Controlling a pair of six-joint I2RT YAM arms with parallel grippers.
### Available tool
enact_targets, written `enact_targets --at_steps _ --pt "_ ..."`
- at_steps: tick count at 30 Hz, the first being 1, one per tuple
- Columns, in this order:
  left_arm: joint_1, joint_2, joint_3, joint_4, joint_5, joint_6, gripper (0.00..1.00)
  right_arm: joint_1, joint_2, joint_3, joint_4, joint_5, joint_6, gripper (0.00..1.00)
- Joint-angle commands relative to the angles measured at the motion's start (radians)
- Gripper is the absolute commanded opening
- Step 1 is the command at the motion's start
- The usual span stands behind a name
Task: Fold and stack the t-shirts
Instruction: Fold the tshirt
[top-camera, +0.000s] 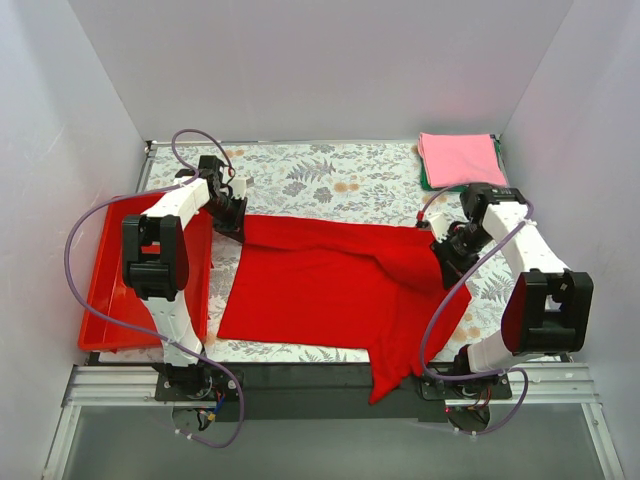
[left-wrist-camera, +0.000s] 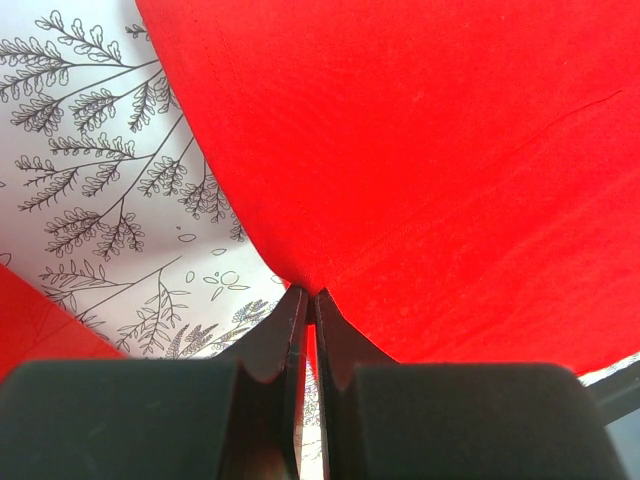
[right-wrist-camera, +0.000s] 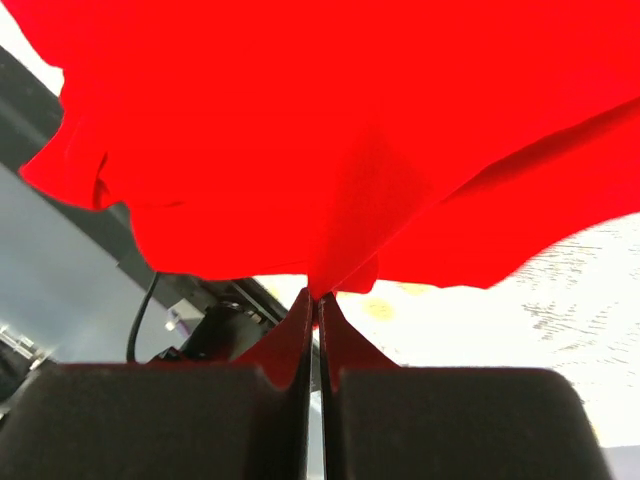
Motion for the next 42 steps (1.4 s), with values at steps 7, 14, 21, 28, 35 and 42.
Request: enact_targets --at_steps 7,14,21,28,35,42 --pt "-0.003 -0.041 0.028 -0.007 -0.020 0.010 0.00 0.066 -0.032 -0.083 -0.038 -0.072 -0.044 0.01" --pt "-0.003 -0.027 0.027 -0.012 -0.025 0.018 0.00 0.072 0.000 -0.077 -0.037 -0.064 -0.042 0.01" --pt "-0.002 -0.015 0.022 -0.022 -0.019 0.042 0.00 0.060 0.035 -0.071 -0.035 -0.067 -0.041 0.21" --pt "0.004 -0.053 0.100 -0.021 0.082 0.070 0.38 -0.057 0.107 0.165 -0.032 -0.113 -0.041 0.38" --pt "-0.023 0.019 0.154 0.116 0.144 -0.030 0.39 -0.078 0.261 0.288 0.205 -0.087 0.160 0.22" --pt "-0.060 0.102 0.117 0.212 0.097 -0.106 0.36 -0.075 0.426 0.308 0.368 0.060 0.198 0.17"
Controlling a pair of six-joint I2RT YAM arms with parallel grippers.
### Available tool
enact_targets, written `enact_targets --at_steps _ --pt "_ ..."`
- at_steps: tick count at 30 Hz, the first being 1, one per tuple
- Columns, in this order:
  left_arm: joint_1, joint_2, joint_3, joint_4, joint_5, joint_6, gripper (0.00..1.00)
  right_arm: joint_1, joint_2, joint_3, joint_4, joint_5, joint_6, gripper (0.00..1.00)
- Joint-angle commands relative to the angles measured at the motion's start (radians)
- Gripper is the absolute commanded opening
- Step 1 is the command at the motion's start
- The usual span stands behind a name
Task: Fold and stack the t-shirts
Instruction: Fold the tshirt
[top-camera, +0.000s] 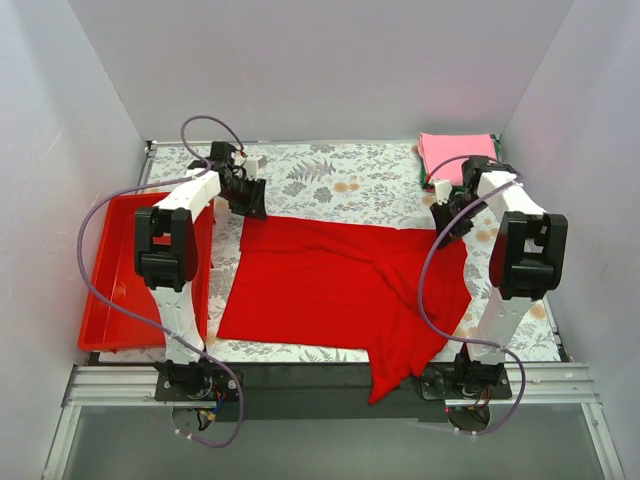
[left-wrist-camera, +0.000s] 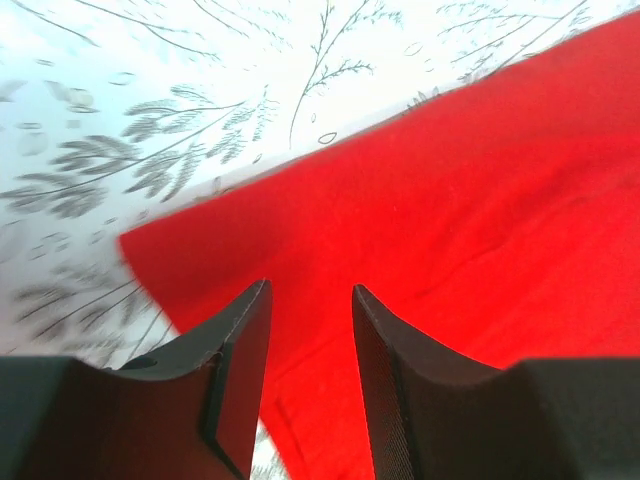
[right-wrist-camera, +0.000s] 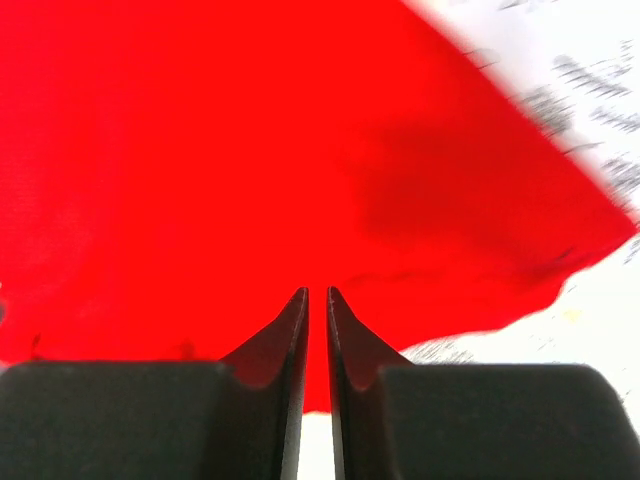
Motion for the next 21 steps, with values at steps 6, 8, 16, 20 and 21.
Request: enact_targets --at_steps 6,8,16,20,21 --pt "-0.012 0.066 -0.076 0.117 -0.053 -0.115 0.33 0.002 0.143 0.075 0.217 0.170 0.036 0.16" --pt "-0.011 0.081 -0.082 0.125 -0.096 -0.122 0.30 0.002 0.197 0.122 0.244 0.193 0.041 0.15" --pt "0.011 0.141 -0.013 0.103 -0.133 -0.147 0.25 0.006 0.361 0.346 0.270 0.219 0.067 0.15" --pt "0.008 0.077 0.023 0.085 0.057 -0.118 0.34 0.011 0.291 0.368 0.231 0.137 0.067 0.25" --pt "0.002 0.052 0.013 0.086 0.124 -0.113 0.38 0.011 0.256 0.336 0.199 0.083 0.047 0.27"
